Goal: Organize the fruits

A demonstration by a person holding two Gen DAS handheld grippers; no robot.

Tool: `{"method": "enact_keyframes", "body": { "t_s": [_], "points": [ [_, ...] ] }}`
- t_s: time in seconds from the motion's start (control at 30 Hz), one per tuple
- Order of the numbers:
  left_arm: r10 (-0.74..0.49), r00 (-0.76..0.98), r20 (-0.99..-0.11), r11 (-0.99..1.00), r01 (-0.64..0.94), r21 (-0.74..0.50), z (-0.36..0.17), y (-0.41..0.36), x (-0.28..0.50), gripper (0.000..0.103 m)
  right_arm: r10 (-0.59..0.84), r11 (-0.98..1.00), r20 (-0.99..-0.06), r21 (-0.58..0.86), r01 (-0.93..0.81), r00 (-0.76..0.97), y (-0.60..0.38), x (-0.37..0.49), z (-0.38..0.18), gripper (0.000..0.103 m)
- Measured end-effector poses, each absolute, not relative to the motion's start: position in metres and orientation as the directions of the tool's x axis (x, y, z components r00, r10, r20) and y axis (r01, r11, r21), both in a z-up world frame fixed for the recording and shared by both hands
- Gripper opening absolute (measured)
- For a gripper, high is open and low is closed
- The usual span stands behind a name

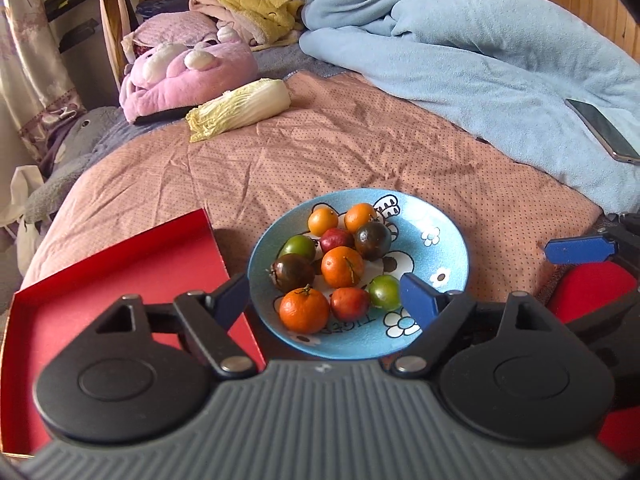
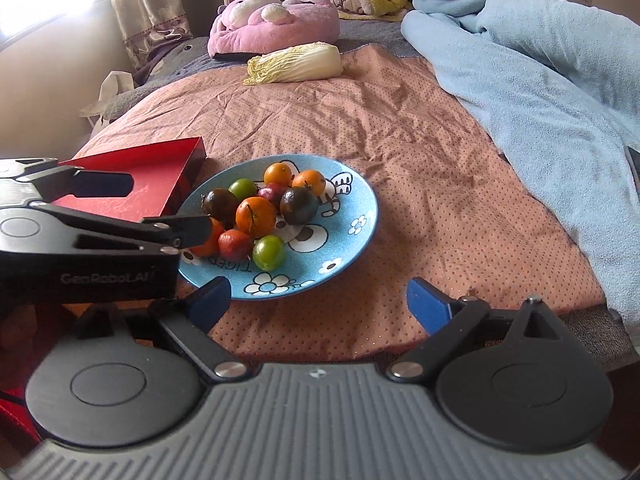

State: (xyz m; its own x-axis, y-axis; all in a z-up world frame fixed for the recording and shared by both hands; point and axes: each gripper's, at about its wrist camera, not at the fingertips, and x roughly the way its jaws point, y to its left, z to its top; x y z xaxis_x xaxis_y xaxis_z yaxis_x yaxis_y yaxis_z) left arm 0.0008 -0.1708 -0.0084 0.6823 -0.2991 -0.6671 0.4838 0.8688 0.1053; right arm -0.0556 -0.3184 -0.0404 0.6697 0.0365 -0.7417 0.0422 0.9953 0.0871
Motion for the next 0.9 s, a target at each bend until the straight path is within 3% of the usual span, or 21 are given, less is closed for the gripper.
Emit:
{"method": "enact_keyframes", "body": {
  "t_s": [0.9],
  "points": [
    [-0.162,0.698,-0.698,0.932,0.341,0.124,0.004,-0.122,-0.036,0.084,-0.006,0.998,-0.739,0.041,0.054,0.674,-0.311,-0.055,-0.010,0.100]
  ]
}}
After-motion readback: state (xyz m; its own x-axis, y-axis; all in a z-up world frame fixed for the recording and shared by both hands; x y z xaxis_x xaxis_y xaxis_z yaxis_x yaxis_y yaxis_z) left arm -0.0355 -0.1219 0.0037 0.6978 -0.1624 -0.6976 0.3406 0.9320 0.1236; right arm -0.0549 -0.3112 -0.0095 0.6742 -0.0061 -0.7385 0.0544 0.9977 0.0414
